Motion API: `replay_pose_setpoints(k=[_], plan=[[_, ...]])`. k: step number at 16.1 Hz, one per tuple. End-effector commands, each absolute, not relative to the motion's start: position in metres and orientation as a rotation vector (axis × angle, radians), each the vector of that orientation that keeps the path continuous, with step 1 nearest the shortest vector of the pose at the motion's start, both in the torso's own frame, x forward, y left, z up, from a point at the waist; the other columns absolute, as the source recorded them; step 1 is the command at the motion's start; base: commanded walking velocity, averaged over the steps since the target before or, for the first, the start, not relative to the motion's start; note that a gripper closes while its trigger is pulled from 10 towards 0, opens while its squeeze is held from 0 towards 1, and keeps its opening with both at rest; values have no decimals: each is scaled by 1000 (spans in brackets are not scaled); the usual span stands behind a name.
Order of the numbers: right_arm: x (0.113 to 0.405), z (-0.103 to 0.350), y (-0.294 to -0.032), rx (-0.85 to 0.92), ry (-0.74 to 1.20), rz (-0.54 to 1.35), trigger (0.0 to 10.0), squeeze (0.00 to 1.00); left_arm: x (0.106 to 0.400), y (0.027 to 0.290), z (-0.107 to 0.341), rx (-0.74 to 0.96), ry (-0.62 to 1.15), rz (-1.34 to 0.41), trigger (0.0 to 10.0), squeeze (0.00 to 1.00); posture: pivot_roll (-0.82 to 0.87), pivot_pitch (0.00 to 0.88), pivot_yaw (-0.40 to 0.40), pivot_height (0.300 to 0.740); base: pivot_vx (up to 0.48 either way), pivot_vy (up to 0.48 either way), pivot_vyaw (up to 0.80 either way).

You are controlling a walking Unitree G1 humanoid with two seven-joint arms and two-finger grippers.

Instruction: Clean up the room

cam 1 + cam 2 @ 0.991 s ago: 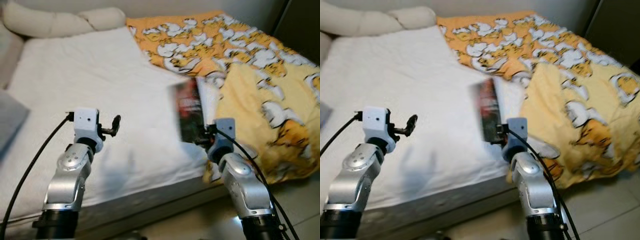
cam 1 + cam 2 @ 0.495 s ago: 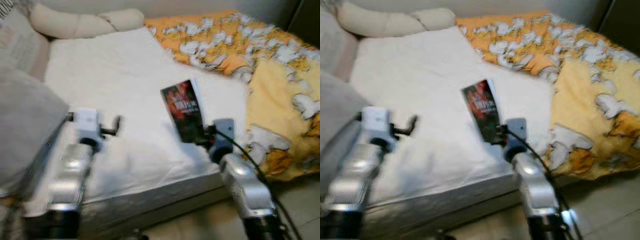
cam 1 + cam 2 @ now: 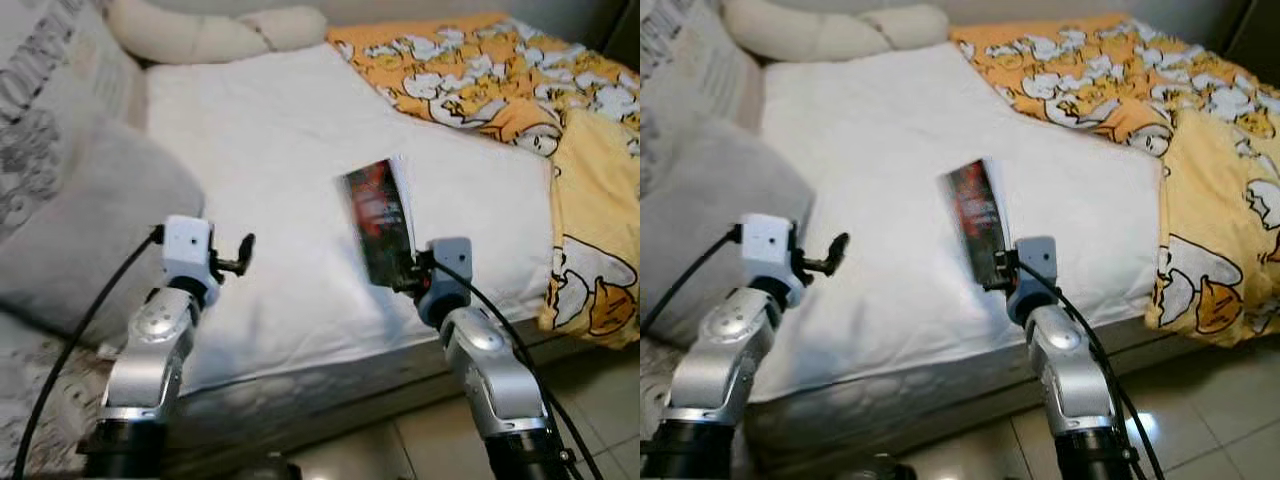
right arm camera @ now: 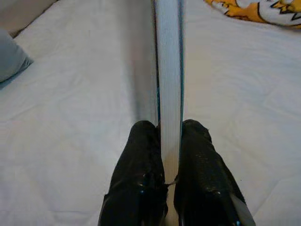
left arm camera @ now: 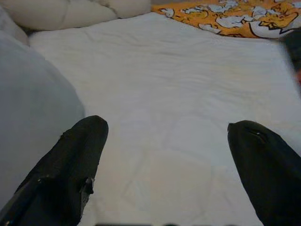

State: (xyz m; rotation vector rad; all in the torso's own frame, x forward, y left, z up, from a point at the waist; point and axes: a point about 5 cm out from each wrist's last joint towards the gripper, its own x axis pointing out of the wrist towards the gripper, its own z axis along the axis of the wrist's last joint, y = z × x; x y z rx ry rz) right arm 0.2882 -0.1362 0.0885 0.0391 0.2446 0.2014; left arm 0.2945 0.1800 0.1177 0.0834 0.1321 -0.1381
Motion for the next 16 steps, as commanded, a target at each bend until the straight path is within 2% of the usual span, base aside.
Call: replay_pose_setpoints(k=[1,5,16], plan=[[291,99,-140,46,191,190,10000,0,296,181,122,105,107,-147,10000,0,91,0,14,740,0,0,0],[290,99,-139,27,193,210,10000,0,294,180,122,109,105,-160,10000,0,91,0,15,740,0,0,0],[291,97,-139,12,197,210,10000,0,295,180,123,103,98,-167,10000,0,93,0,17,740,273,0,0]])
